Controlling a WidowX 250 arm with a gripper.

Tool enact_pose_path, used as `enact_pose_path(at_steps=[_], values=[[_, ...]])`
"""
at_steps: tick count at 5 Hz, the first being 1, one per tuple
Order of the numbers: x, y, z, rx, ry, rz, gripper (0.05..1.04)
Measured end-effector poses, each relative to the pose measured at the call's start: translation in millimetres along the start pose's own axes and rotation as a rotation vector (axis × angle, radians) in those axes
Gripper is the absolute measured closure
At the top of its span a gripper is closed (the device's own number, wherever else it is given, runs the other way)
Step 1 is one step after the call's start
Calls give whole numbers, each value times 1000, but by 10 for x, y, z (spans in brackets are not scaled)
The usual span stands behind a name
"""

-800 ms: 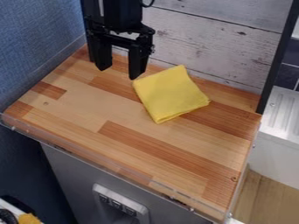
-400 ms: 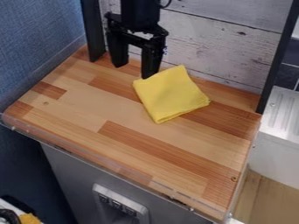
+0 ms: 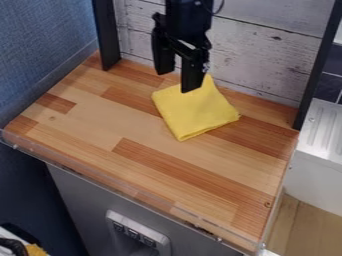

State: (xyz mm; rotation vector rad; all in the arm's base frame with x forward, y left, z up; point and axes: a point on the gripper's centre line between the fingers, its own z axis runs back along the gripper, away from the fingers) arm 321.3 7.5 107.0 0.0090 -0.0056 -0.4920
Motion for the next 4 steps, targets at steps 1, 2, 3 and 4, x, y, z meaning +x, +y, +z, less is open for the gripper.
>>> enact_pose_path(at_steps=[1, 2, 3, 4], values=[[98, -55, -43, 12, -21, -106, 85], [142, -86, -93, 2, -30, -201, 85], [199, -85, -123, -14, -33, -270, 85], [255, -77, -116, -29, -31, -324, 85]])
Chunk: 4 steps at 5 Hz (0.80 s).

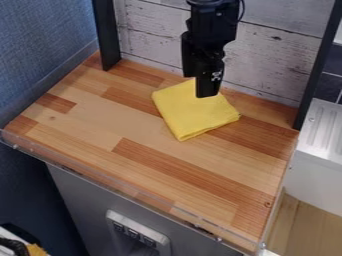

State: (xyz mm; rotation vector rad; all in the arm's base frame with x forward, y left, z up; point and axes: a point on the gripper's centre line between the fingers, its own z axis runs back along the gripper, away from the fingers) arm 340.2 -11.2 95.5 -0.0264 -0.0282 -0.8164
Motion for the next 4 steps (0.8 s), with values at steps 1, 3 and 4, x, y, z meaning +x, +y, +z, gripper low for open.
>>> enact_pose_path(at_steps=[1, 3, 4], values=[[27, 29, -21, -17, 11, -39, 85], [79, 174, -82, -33, 29, -85, 139], [79, 209, -173, -24, 39, -93, 409]])
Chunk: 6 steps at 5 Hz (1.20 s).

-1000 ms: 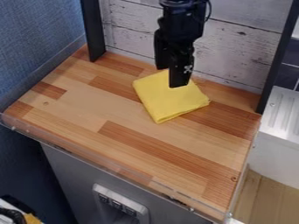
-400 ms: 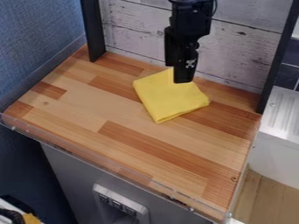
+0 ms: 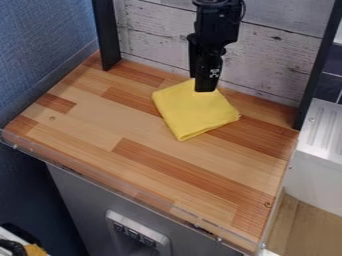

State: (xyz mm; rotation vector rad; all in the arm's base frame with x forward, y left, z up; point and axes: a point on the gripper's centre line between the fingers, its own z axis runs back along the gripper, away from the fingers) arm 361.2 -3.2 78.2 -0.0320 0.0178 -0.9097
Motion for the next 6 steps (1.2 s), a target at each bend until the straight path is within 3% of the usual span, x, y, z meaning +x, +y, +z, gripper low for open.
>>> enact_pose_path(at_steps=[1, 2, 3, 6], values=[[-13, 35, -126, 6, 23, 5, 708], [8, 48, -289, 5, 51, 8, 921], [66, 62, -382, 24, 47, 9, 1013], [132, -26, -625, 79, 37, 26, 1016]])
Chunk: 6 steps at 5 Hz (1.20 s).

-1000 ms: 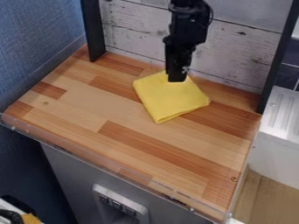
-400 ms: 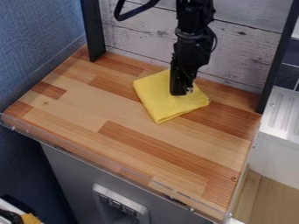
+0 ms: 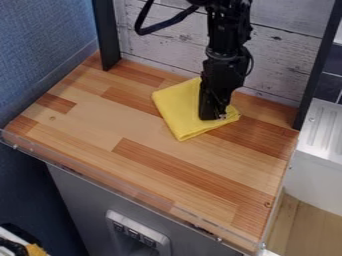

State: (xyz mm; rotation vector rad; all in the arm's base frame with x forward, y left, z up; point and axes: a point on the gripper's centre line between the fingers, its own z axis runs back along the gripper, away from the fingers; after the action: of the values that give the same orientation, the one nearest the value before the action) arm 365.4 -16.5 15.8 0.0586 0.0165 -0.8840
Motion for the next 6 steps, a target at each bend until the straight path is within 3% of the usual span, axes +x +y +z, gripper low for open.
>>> enact_pose_path(at_steps=[1, 2, 4, 6], values=[[19, -12, -35, 9, -21, 13, 1016], [21, -30, -65, 15, -40, 105, 1017], [111, -143, -61, 8, -78, 372, 1017], [192, -214, -48, -42, -76, 633, 1017]])
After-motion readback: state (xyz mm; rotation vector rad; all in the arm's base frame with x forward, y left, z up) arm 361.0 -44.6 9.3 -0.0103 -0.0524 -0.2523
